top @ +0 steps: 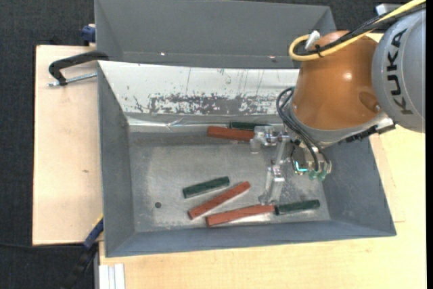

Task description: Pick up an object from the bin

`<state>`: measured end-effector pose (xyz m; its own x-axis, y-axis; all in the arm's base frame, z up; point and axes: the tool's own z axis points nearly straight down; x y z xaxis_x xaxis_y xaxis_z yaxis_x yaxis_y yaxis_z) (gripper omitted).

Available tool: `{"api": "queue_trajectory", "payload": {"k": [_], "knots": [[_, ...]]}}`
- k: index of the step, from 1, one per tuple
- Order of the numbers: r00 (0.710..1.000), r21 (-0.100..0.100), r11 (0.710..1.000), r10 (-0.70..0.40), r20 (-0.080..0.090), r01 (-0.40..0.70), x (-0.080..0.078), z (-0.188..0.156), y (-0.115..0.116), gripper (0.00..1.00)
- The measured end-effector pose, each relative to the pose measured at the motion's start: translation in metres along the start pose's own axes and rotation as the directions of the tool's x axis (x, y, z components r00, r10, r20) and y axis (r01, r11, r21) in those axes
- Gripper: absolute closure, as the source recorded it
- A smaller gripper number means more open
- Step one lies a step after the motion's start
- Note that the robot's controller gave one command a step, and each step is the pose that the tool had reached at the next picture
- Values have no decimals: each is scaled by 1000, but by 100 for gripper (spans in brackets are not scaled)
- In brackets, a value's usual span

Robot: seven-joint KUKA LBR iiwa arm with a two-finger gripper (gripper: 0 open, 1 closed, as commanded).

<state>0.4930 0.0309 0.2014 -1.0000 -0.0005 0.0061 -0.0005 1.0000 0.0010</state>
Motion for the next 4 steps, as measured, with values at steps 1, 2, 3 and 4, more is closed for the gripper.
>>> {"api": "queue_trajectory", "payload": {"k": [1,2,3,4], "knots": [[1000,-1,1000,1,9,-1,-2,-4,0,0],[996,1,996,-91,11,91,-2,52,30,0],[966,0,966,-257,14,257,-12,56,76,0],[984,1,984,-180,8,180,-22,79,66,0]]}}
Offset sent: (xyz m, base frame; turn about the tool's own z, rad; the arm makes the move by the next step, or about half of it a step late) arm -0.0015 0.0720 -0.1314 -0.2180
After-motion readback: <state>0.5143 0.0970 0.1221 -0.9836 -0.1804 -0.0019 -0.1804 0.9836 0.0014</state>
